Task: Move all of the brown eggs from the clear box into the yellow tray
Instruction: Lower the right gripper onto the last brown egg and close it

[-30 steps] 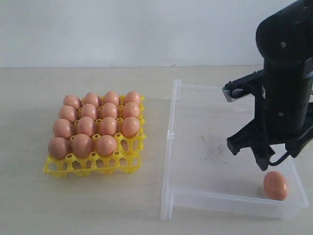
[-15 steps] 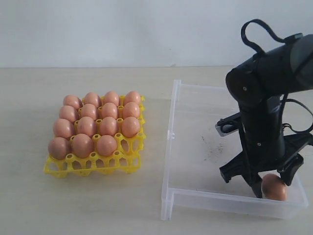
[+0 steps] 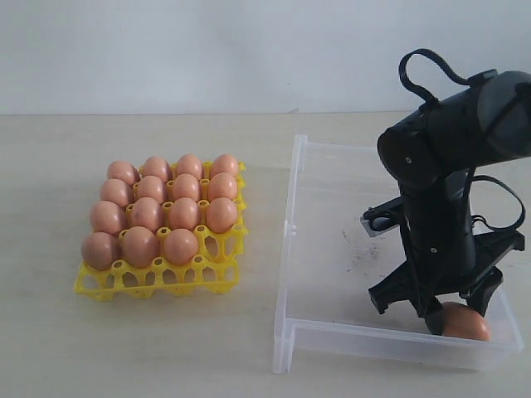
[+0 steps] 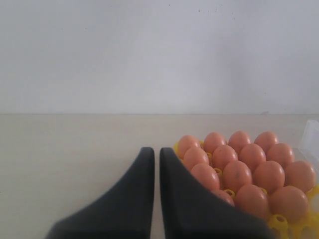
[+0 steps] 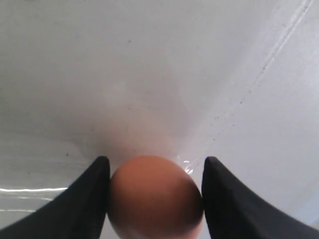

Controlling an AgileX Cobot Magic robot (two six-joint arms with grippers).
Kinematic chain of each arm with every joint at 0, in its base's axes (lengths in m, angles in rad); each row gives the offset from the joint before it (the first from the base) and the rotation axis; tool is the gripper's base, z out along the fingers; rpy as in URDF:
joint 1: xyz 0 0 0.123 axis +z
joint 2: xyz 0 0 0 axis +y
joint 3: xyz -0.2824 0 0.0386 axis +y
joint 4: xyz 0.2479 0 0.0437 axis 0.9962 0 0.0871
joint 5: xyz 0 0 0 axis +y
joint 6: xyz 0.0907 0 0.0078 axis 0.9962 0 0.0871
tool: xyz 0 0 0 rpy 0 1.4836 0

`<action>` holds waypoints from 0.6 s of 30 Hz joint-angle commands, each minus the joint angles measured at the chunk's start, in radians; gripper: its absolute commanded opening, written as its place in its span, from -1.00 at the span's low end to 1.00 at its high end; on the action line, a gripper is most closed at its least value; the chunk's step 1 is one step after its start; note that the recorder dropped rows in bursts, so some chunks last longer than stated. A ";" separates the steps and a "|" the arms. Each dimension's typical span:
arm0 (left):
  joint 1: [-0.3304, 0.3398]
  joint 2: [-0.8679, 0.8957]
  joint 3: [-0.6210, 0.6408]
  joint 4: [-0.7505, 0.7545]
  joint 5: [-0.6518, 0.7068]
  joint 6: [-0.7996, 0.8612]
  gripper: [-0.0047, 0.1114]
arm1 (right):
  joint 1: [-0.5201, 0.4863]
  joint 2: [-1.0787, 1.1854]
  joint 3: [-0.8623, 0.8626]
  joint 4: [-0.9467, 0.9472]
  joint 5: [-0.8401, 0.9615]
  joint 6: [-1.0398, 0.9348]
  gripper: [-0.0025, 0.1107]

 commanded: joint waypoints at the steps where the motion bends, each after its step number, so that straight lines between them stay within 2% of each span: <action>1: 0.002 -0.003 0.004 -0.005 -0.014 0.000 -0.85 | -0.001 0.002 0.001 -0.006 0.008 -0.061 -0.95; 5: 0.002 -0.003 0.004 -0.005 -0.014 0.000 -0.85 | -0.001 0.002 0.001 -0.041 -0.023 -0.061 -0.86; 8: 0.002 -0.003 0.004 -0.005 -0.014 0.000 -0.85 | -0.001 0.002 0.001 -0.057 -0.023 -0.069 -0.66; 13: 0.002 -0.003 0.004 -0.005 -0.014 0.000 -0.85 | -0.001 0.002 0.001 -0.057 0.037 -0.087 -0.02; 15: 0.002 -0.003 0.004 -0.005 -0.014 0.000 -0.85 | -0.001 0.002 0.001 -0.057 0.077 -0.123 0.16; 18: 0.002 -0.003 0.004 -0.005 -0.014 0.000 -0.85 | -0.001 0.002 0.001 -0.057 0.117 -0.182 0.15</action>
